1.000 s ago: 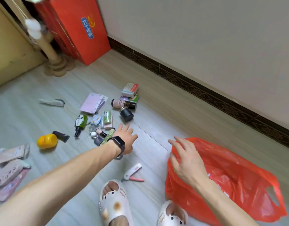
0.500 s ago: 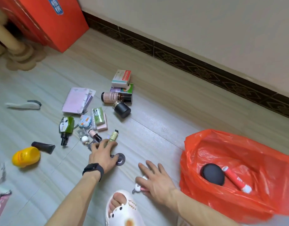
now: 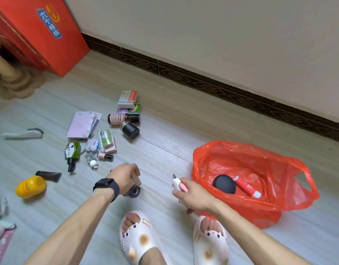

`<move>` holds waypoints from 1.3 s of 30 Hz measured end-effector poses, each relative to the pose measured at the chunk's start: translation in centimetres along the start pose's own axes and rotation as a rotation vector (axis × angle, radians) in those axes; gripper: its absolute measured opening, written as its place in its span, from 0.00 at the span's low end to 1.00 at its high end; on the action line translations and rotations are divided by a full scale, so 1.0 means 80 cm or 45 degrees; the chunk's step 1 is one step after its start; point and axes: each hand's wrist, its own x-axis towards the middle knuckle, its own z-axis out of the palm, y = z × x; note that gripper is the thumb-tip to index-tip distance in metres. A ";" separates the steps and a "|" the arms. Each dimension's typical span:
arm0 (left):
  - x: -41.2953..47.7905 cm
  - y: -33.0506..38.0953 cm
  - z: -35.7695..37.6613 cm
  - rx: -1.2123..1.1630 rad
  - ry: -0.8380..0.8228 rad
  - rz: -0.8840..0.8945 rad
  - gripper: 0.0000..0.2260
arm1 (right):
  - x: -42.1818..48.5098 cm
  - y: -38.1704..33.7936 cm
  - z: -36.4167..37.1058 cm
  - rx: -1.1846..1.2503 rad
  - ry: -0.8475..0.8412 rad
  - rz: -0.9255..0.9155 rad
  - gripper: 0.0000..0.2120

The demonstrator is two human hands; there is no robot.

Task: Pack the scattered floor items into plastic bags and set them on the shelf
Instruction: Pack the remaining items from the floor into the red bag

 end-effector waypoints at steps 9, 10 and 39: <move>-0.007 0.201 -0.077 -0.083 -0.126 0.402 0.03 | -0.095 0.095 -0.113 0.971 0.612 0.215 0.05; -0.002 0.226 -0.080 -0.076 -0.135 0.457 0.03 | -0.093 0.107 -0.124 0.990 0.666 0.258 0.04; -0.006 0.156 -0.079 0.913 0.217 0.412 0.25 | -0.060 0.056 -0.111 -1.038 0.476 -0.088 0.25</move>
